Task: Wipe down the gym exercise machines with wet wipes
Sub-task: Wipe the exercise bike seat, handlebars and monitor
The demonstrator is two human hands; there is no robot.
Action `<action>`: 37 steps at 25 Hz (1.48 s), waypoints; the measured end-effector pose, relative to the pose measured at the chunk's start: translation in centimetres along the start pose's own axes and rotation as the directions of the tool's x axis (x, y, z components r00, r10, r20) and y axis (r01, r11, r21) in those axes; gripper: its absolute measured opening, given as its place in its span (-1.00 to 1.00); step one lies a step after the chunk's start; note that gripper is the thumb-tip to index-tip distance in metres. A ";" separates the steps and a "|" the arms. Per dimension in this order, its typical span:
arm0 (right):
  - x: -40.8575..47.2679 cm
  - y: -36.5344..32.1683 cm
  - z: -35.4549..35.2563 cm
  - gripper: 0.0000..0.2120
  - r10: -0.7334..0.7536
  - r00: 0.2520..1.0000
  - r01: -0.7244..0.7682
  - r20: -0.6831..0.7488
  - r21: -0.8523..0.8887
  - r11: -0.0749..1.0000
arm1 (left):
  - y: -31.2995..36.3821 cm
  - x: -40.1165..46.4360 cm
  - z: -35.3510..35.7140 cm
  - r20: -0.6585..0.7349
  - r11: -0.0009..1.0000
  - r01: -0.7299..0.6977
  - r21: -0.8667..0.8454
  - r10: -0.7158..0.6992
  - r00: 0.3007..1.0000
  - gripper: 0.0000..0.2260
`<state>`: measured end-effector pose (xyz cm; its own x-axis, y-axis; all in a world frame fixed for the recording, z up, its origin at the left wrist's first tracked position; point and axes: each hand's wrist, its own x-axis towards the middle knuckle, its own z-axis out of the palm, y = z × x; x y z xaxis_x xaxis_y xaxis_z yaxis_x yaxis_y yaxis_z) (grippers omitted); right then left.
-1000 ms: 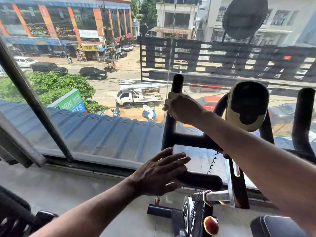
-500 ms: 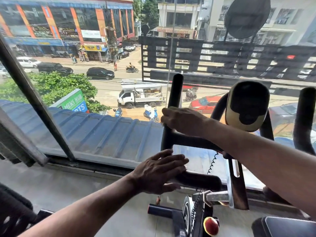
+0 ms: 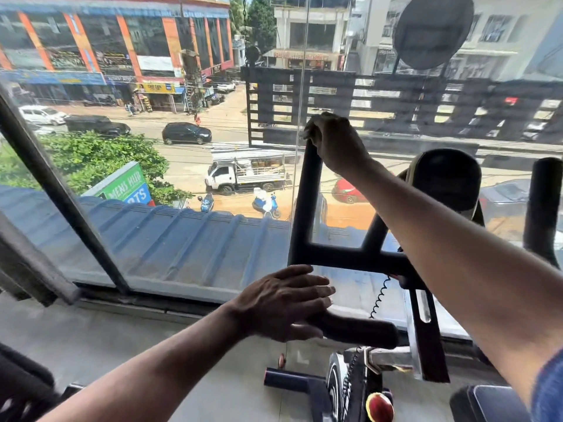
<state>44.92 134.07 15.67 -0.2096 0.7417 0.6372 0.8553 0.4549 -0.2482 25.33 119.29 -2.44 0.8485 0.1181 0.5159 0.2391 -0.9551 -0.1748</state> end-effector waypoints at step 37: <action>-21.2 -12.4 0.2 -0.85 0.489 0.870 -0.490 -0.060 0.003 0.872 | -17.5 10.8 -1.2 -0.225 0.998 -0.065 -0.015 0.060 0.973 -0.51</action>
<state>38.70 112.82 5.14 0.2644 0.8383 0.4767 0.8470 0.0345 -0.5304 29.79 136.95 7.17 0.7336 -0.0040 0.6796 0.1762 -0.9647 -0.1959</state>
